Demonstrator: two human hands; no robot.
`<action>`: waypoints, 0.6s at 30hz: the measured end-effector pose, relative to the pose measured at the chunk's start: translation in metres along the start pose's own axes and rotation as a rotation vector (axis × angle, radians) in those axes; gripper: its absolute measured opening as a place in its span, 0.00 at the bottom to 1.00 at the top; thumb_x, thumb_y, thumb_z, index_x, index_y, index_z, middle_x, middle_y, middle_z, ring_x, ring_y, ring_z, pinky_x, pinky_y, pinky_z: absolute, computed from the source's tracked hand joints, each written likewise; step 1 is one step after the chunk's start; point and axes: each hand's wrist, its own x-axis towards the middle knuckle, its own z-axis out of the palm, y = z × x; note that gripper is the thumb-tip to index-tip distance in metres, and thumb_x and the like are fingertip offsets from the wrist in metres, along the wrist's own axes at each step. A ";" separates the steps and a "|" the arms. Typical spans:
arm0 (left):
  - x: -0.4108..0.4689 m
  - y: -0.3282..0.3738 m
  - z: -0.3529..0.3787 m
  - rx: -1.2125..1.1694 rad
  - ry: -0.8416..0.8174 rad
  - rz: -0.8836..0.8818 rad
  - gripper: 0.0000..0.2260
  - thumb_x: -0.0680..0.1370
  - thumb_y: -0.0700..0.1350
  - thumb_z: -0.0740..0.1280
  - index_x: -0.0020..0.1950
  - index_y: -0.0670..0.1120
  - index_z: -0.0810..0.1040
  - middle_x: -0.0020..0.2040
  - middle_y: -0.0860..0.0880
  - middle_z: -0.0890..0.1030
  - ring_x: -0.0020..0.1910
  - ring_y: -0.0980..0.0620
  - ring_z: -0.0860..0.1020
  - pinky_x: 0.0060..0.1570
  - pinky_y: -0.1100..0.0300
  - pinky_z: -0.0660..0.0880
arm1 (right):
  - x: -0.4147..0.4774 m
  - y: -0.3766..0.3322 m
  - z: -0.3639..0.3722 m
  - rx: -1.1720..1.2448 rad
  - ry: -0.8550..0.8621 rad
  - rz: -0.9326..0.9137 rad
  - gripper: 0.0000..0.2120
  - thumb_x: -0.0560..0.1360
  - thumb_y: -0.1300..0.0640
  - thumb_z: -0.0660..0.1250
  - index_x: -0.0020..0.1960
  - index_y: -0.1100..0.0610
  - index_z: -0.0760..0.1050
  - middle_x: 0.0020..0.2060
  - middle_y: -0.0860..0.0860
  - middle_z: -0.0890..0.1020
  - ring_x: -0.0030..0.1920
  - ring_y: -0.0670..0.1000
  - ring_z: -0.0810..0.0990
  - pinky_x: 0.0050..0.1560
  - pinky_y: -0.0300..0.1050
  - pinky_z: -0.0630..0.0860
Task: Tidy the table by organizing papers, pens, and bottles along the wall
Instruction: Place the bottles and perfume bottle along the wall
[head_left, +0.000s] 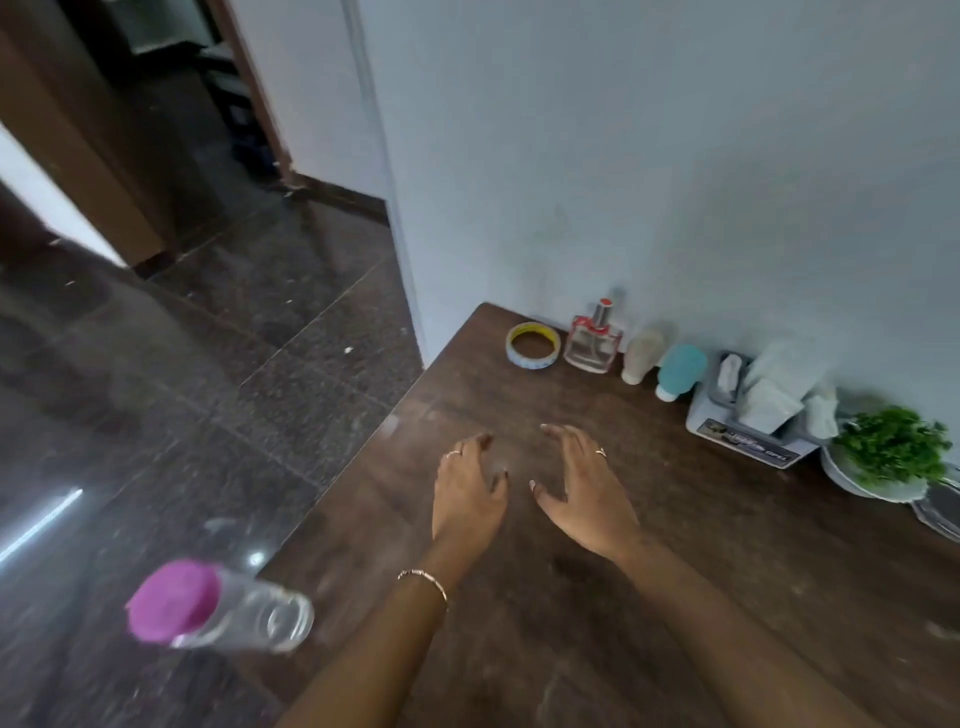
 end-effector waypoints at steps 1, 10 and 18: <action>-0.027 -0.007 -0.006 -0.004 0.008 0.005 0.21 0.75 0.44 0.68 0.67 0.47 0.71 0.62 0.52 0.76 0.63 0.52 0.71 0.65 0.57 0.68 | -0.010 -0.010 0.007 0.039 -0.021 -0.011 0.33 0.74 0.50 0.69 0.74 0.52 0.59 0.71 0.49 0.64 0.72 0.49 0.62 0.71 0.40 0.59; -0.193 -0.084 -0.060 -0.161 0.336 -0.447 0.13 0.74 0.42 0.67 0.58 0.50 0.76 0.52 0.54 0.81 0.51 0.53 0.80 0.53 0.55 0.76 | -0.077 -0.092 0.080 0.237 -0.297 -0.263 0.32 0.71 0.55 0.72 0.72 0.54 0.64 0.67 0.49 0.69 0.66 0.50 0.72 0.67 0.47 0.68; -0.199 -0.109 -0.128 -0.184 0.583 -0.566 0.28 0.66 0.49 0.76 0.62 0.45 0.70 0.55 0.49 0.77 0.54 0.50 0.77 0.53 0.51 0.76 | -0.076 -0.165 0.111 0.442 -0.467 -0.265 0.34 0.71 0.61 0.72 0.73 0.54 0.63 0.62 0.46 0.68 0.56 0.46 0.75 0.59 0.39 0.72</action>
